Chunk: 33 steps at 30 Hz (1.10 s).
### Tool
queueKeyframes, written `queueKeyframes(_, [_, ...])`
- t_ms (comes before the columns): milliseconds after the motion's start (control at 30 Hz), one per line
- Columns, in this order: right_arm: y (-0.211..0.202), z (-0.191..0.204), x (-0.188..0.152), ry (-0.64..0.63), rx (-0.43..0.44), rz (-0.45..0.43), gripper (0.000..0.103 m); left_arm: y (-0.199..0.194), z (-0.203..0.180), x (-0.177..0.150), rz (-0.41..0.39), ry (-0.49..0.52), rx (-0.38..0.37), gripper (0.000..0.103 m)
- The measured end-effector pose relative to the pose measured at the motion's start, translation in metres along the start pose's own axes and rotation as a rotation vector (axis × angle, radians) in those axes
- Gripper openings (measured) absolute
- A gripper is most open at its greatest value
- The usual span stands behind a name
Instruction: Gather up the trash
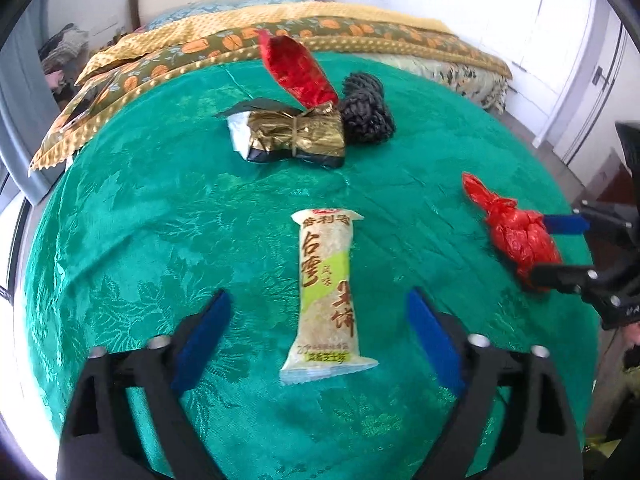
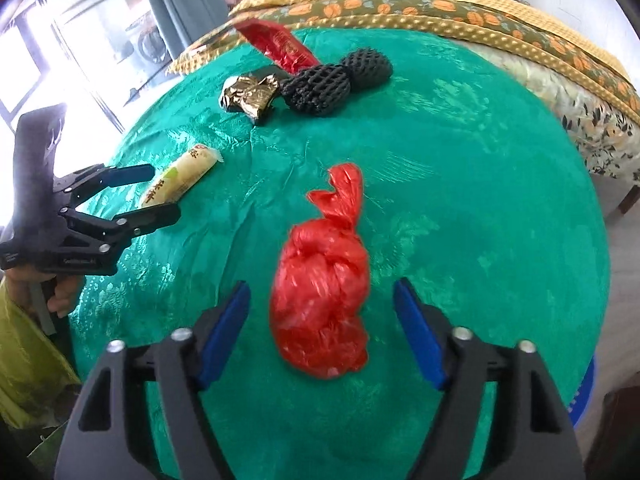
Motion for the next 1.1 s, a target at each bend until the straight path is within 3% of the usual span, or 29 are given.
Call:
queueKeyframes(100, [0.005,-0.004,0.003,0.014,-0.015,0.012,0.058,0.002,-0.003,0.003,0.006,0.007,0.010,0.070])
queueKeyframes(167, [0.006,-0.006,0.004,0.022,0.001,0.012,0.045,0.002,-0.004,0.004,0.010,0.007,0.007,0.054])
queueKeyframes(233, [0.005,-0.008,0.004,0.036,0.012,0.008,0.043,0.001,-0.004,0.003,0.017,-0.001,0.010,0.025])
queueKeyframes(267, [0.002,-0.009,0.003,0.041,0.015,0.000,0.043,0.001,-0.002,0.003,0.019,-0.009,0.011,0.021])
queueKeyframes(500, [-0.030,-0.010,-0.008,0.066,0.054,-0.077,0.042,-0.025,-0.013,0.001,-0.025,-0.052,-0.037,0.018])
queueKeyframes(733, [-0.066,-0.035,-0.034,0.138,0.084,-0.142,0.042,-0.052,-0.077,0.009,-0.071,0.014,-0.114,0.018])
queueKeyframes(900, [-0.108,-0.086,-0.063,0.212,0.017,-0.203,0.042,-0.057,-0.147,0.021,-0.068,0.069,-0.216,0.018])
queueKeyframes(1100, [-0.155,-0.179,-0.110,0.353,-0.125,-0.253,0.042,-0.056,-0.247,0.040,-0.055,0.170,-0.338,0.018])
Point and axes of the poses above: each gripper's, at about its wrist camera, not at the fingertips, and y roughly the way its jaws point, z to its left, x to its top, the point moved 3 cm from there along y, roughly the way its jaws point, and after that the axes turned 5 degrees about x, right-handed, at the moved point
